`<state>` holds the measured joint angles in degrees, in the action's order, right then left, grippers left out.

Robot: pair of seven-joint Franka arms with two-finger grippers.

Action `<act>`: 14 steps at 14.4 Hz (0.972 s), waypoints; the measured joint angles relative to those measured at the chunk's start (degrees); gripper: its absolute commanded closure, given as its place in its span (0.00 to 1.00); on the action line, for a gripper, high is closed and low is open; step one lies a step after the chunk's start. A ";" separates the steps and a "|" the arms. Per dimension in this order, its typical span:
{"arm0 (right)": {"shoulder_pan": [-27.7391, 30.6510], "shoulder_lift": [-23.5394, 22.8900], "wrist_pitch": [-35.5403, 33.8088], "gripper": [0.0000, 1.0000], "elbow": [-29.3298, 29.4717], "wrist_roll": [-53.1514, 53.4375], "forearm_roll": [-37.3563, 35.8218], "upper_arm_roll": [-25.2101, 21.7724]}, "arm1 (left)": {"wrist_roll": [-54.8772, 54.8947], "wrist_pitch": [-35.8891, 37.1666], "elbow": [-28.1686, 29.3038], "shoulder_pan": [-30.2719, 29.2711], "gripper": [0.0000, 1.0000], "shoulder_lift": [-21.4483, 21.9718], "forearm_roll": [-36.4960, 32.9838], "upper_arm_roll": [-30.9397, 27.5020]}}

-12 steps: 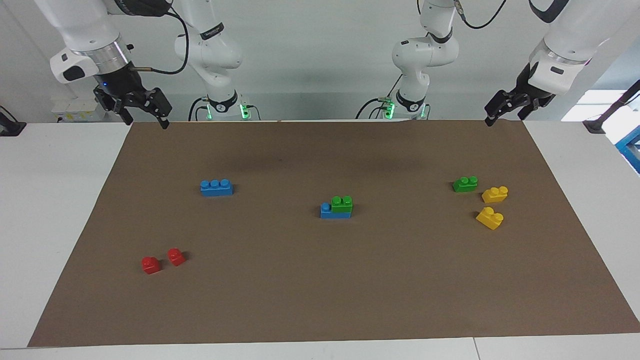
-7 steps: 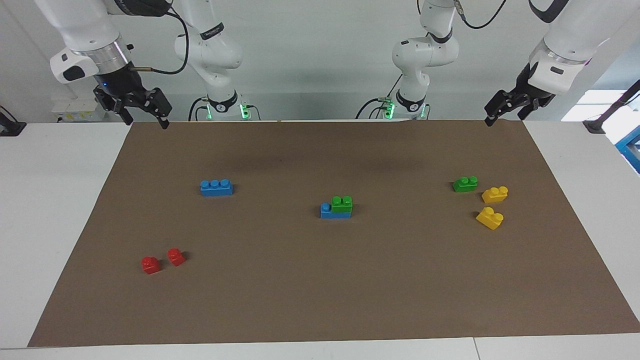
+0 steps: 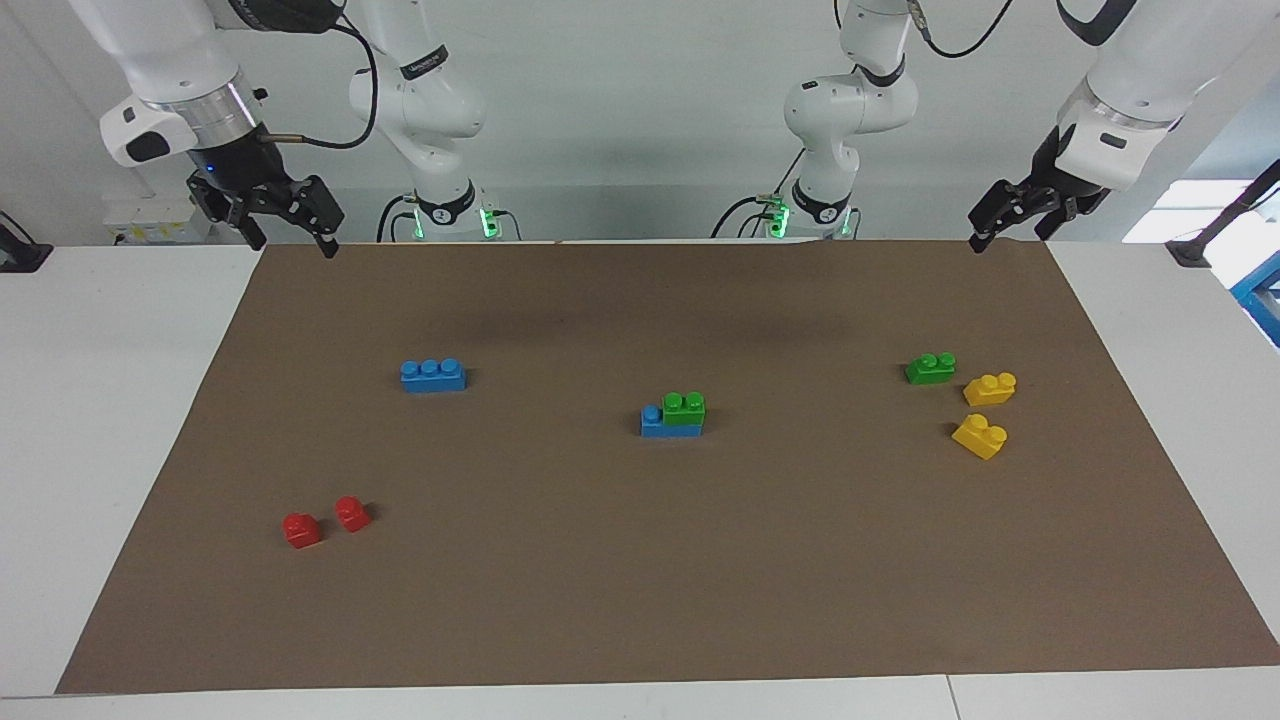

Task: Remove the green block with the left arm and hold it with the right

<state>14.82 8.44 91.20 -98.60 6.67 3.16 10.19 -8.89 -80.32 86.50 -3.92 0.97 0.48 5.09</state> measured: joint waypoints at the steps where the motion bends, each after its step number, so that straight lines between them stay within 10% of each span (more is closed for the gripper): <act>1: 0.00 0.00 0.00 0.00 0.00 0.00 0.00 0.00 | 0.00 0.00 0.00 0.00 0.00 0.05 0.00 0.00; 14: 0.09 0.00 0.00 0.00 0.00 0.00 0.00 -0.13 | -12.43 0.08 3.46 3.61 0.00 2.05 0.26 0.15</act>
<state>14.91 8.44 91.20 -98.60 6.67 3.16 10.07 -21.32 -80.24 89.96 -0.31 3.03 0.74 5.24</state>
